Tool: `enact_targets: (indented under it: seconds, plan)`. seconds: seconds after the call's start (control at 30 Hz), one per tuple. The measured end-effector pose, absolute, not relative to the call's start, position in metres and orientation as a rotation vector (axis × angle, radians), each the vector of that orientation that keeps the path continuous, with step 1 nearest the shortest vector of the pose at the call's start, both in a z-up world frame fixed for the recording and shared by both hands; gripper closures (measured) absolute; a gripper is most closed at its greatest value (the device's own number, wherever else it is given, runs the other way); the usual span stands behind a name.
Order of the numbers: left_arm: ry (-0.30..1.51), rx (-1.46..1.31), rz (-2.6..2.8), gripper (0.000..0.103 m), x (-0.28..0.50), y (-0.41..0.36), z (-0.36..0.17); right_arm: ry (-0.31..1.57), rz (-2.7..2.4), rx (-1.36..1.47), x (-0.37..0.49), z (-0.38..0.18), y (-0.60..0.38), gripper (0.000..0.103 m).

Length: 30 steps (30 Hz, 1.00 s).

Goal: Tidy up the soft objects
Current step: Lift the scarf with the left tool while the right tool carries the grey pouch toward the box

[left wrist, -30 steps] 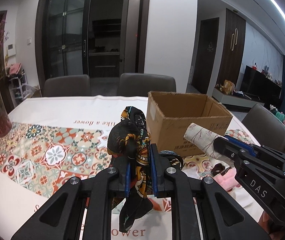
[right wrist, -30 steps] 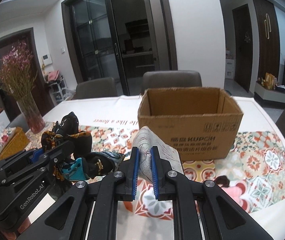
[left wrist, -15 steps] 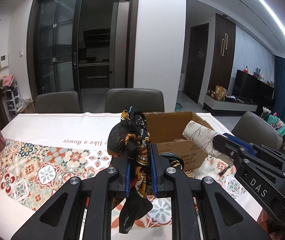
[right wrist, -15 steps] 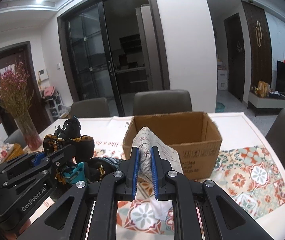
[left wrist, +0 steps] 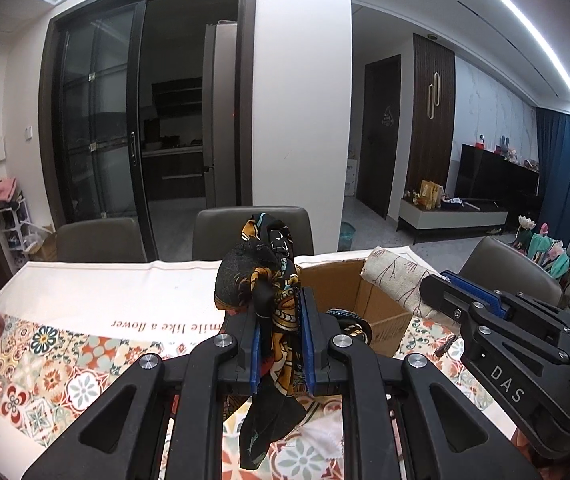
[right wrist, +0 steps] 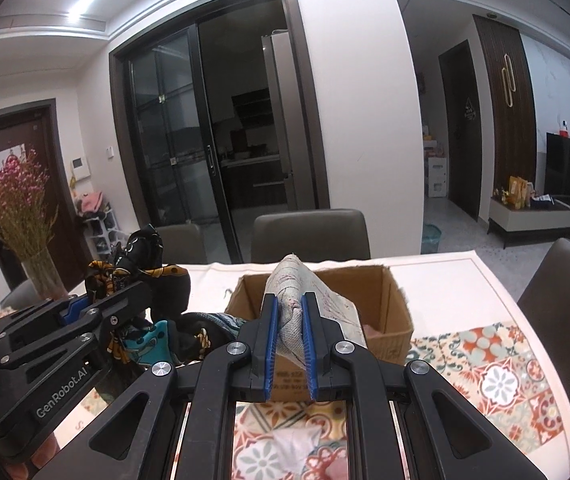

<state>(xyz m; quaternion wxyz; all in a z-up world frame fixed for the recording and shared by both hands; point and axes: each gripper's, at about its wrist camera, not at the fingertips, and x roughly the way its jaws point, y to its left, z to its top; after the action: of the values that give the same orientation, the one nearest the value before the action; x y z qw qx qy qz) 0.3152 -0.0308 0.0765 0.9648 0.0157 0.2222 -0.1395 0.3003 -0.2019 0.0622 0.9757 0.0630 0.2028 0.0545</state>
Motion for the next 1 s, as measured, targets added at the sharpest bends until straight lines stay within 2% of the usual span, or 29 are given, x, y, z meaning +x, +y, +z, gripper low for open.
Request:
enact_targets:
  seconds: [0.5, 1.0]
  plan:
    - [0.432, 0.048, -0.301, 0.086, 0.358, -0.065, 0.088, 0.378, 0.084, 0.121, 0.341, 0.078, -0.235, 0.090]
    - [0.483, 0.054, -0.328, 0.086, 0.418, -0.091, 0.080, 0.430, 0.087, 0.132, 0.403, 0.073, -0.257, 0.090]
